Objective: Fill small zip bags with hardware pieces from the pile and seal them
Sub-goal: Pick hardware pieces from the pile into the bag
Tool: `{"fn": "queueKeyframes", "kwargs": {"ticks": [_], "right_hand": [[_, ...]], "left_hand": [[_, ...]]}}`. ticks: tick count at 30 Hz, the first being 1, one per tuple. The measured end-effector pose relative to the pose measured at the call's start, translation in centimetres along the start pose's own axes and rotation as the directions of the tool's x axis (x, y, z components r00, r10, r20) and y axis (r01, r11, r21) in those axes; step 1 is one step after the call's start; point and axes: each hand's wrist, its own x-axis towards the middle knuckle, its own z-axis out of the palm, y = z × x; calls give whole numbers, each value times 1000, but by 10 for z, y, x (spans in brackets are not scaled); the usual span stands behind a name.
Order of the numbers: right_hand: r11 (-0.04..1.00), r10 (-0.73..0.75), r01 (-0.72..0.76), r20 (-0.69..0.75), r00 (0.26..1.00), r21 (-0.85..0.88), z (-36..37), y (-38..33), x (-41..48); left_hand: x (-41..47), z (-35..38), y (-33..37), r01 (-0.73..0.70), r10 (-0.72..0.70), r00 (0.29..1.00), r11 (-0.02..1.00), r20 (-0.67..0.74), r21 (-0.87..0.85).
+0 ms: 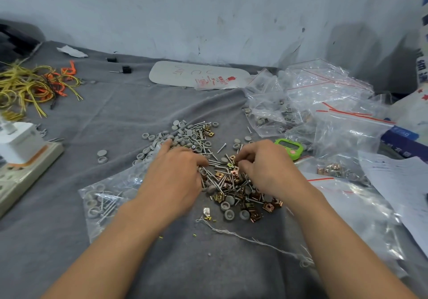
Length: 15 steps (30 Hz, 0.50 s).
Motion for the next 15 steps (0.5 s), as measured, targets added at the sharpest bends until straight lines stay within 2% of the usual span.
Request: {"fn": "queueKeyframes", "kwargs": {"ticks": [2,5,10,15], "right_hand": [[998,11,-12,-7,1000,-69,1,-1,-1],[999,-48,46,-46,998,-28,6,-13,-4],[976,-139,154,106,985,-156,16,-26,-3],[959,-163,190,144,976,-208,20,-34,1]], "left_hand": [[-1,-3,0,18,-18,1000,1000,-13,-5],[-1,-11,-2,39,-38,998,999,-50,14],[-3,-28,-19,153,-156,982,988,-107,-32],[-8,-34,-29,198,-200,976,980,-86,-22]]}}
